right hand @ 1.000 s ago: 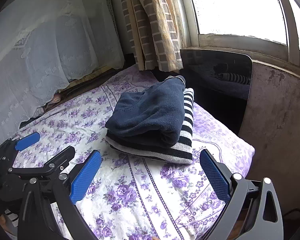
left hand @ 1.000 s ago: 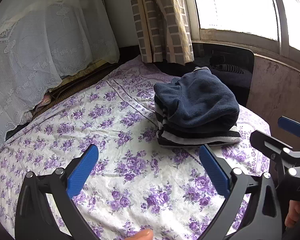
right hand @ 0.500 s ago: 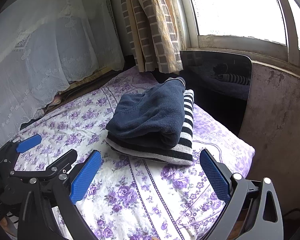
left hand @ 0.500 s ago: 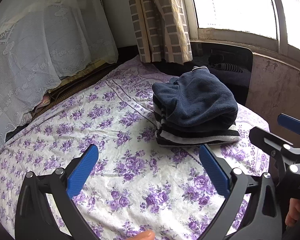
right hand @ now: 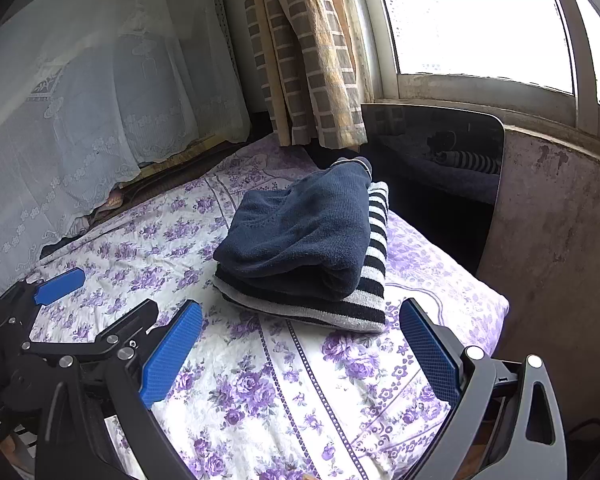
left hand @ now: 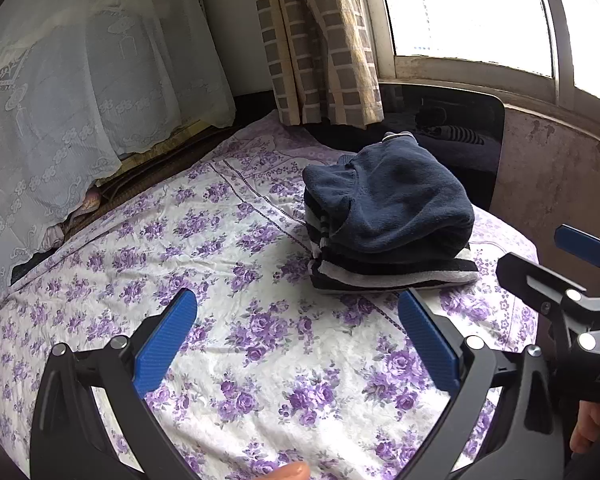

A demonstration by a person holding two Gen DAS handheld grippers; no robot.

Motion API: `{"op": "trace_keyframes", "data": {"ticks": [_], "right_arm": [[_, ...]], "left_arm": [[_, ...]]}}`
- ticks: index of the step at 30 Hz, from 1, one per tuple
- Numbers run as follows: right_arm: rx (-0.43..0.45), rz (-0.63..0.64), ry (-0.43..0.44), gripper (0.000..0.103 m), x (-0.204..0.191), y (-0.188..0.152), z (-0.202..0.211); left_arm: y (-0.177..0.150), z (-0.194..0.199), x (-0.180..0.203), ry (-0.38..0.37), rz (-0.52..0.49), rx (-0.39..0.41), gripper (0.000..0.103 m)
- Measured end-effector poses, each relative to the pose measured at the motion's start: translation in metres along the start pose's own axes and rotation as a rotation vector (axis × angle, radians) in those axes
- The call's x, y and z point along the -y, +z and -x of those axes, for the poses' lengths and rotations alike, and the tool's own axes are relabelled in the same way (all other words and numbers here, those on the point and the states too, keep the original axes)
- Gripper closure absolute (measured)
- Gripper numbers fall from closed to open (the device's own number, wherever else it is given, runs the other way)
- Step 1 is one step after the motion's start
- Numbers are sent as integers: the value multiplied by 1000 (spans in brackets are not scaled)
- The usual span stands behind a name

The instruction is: Fold small clothes

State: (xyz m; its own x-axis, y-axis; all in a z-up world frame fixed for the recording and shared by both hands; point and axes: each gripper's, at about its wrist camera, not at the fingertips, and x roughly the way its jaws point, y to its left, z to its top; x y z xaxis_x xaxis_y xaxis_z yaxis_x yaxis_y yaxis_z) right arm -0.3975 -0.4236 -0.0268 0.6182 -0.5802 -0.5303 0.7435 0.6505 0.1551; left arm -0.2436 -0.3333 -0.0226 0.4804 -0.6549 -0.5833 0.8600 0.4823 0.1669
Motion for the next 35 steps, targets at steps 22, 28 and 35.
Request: {"op": "trace_keyframes", "data": {"ticks": [22, 28, 35], "right_arm": [[7, -18, -6, 4, 3, -4, 5], [8, -18, -9, 4, 4, -6, 7], [9, -19, -9, 4, 4, -5, 7]], "left_arm": [[-3, 2, -2, -39, 21, 7, 5], [-1, 3, -3, -36, 16, -5, 5], [0, -2, -6, -34, 37, -27, 5]]}}
